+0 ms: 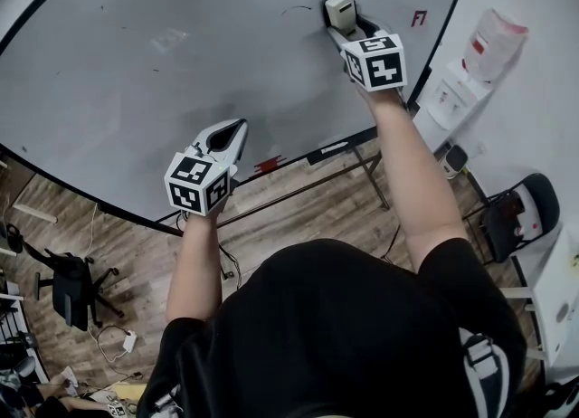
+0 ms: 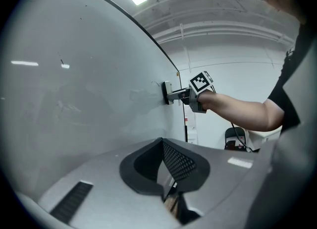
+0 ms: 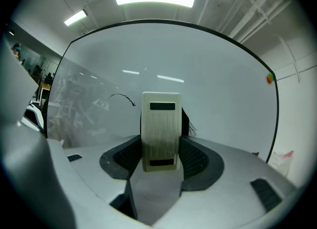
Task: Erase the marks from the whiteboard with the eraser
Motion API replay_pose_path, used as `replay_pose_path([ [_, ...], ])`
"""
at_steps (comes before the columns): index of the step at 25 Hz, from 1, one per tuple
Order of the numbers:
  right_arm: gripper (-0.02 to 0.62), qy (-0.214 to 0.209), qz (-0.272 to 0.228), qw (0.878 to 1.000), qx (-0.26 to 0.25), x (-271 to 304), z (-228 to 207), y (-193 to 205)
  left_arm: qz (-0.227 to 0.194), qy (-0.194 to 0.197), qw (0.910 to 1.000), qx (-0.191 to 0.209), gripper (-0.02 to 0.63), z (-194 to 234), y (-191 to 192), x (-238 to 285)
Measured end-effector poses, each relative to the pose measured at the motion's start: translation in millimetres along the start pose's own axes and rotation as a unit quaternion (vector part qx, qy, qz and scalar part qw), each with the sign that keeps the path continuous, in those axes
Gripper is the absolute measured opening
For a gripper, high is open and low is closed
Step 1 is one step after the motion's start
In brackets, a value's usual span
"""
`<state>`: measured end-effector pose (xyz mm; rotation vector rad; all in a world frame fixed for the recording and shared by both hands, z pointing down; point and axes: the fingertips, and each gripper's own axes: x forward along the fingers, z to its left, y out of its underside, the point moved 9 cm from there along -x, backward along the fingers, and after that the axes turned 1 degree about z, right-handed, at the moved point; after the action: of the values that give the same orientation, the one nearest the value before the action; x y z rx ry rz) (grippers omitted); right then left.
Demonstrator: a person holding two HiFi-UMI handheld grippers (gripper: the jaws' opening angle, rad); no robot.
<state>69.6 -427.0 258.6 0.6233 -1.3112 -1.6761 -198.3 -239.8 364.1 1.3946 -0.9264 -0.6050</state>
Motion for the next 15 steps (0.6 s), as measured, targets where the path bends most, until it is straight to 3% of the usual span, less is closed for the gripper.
replay_pose_path([
  [15, 0.230, 0.015, -0.020, 0.998, -0.064, -4, 30, -38, 0.002, -0.013, 0.9999, 0.000, 0.011, 10, 5, -18],
])
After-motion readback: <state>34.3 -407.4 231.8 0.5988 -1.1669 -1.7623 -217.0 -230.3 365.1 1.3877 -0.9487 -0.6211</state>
